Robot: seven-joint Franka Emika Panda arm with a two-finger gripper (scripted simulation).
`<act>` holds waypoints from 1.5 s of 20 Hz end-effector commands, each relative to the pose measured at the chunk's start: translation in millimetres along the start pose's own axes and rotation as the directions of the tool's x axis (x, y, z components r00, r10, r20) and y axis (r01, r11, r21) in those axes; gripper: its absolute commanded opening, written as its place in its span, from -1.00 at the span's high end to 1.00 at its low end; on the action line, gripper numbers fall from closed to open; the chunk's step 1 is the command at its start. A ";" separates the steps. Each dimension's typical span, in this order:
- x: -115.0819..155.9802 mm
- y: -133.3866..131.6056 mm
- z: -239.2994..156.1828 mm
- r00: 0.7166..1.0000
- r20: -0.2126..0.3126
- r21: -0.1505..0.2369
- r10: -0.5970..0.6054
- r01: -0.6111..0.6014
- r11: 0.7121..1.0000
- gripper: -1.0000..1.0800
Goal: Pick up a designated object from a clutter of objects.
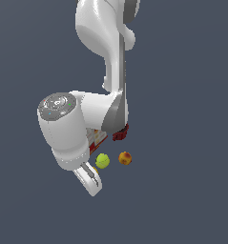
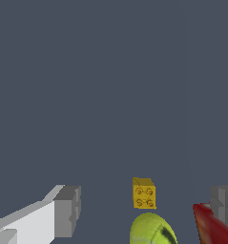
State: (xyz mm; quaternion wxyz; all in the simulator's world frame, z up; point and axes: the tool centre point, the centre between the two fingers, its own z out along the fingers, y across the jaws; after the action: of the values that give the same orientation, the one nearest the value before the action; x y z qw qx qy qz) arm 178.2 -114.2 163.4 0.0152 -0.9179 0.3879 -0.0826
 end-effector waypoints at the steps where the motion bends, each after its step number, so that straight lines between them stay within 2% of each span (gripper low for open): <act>1: -7.9 3.5 17.1 1.000 0.018 -0.012 0.000 0.000 1.000 -0.92; 12: -60.7 25.8 119.1 0.992 0.127 -0.083 0.001 0.009 0.996 -0.92; 16: -69.1 29.4 133.2 0.990 0.143 -0.093 0.002 0.011 0.996 -0.92; 22: -67.5 28.0 131.0 0.990 0.140 -0.091 0.001 0.012 0.996 -0.92; 23: -67.5 28.0 131.0 0.990 0.140 -0.091 0.001 0.012 0.996 1.00; 30: -67.5 28.0 131.0 0.990 0.140 -0.091 0.001 0.012 0.996 1.00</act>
State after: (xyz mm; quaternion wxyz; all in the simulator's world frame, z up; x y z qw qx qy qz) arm 135.8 -91.5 25.7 0.0006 -0.9220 0.3871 -0.0034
